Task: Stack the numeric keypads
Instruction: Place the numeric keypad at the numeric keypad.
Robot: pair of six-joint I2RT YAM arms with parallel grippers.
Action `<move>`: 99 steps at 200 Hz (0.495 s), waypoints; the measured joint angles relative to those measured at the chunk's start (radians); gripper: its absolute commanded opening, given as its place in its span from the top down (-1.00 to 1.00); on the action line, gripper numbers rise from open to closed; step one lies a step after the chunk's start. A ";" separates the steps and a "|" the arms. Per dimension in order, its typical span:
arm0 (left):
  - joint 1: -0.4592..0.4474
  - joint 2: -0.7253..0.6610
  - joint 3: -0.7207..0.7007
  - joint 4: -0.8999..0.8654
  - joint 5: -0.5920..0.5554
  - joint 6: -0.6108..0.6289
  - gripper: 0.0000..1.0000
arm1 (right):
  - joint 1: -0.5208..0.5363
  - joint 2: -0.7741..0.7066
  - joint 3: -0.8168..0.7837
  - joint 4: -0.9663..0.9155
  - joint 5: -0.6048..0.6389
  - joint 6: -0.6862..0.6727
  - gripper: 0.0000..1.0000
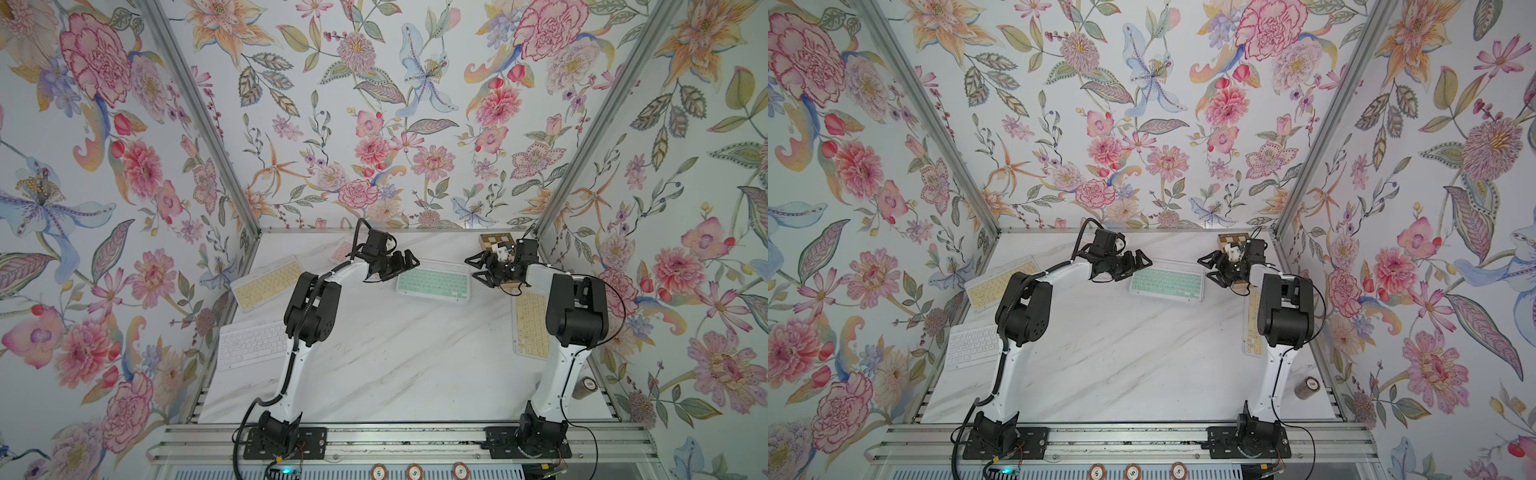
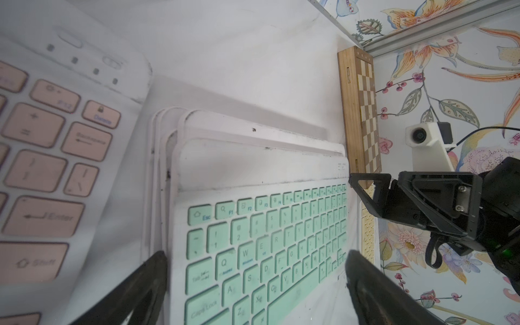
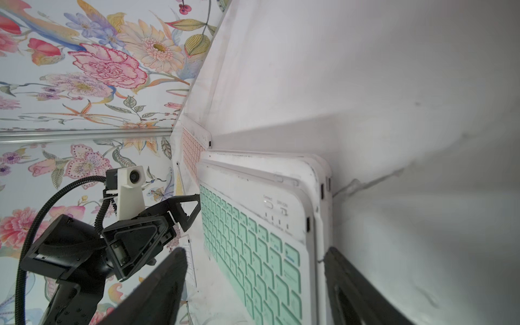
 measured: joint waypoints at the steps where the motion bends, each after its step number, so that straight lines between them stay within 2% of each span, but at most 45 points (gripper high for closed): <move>1: 0.000 -0.001 0.000 0.000 0.000 0.000 -0.99 | 0.000 -0.003 -0.003 -0.001 0.003 0.001 -0.82; 17: 0.004 -0.013 -0.006 -0.007 -0.005 0.007 -0.99 | -0.001 -0.043 -0.038 -0.014 0.037 -0.014 -1.00; 58: 0.012 -0.095 -0.107 0.001 -0.007 0.016 -0.99 | 0.022 -0.094 -0.072 -0.069 0.141 -0.069 -0.98; 99: 0.012 -0.104 -0.129 0.004 -0.007 0.015 -0.99 | 0.131 -0.089 -0.055 -0.156 0.278 -0.110 -0.98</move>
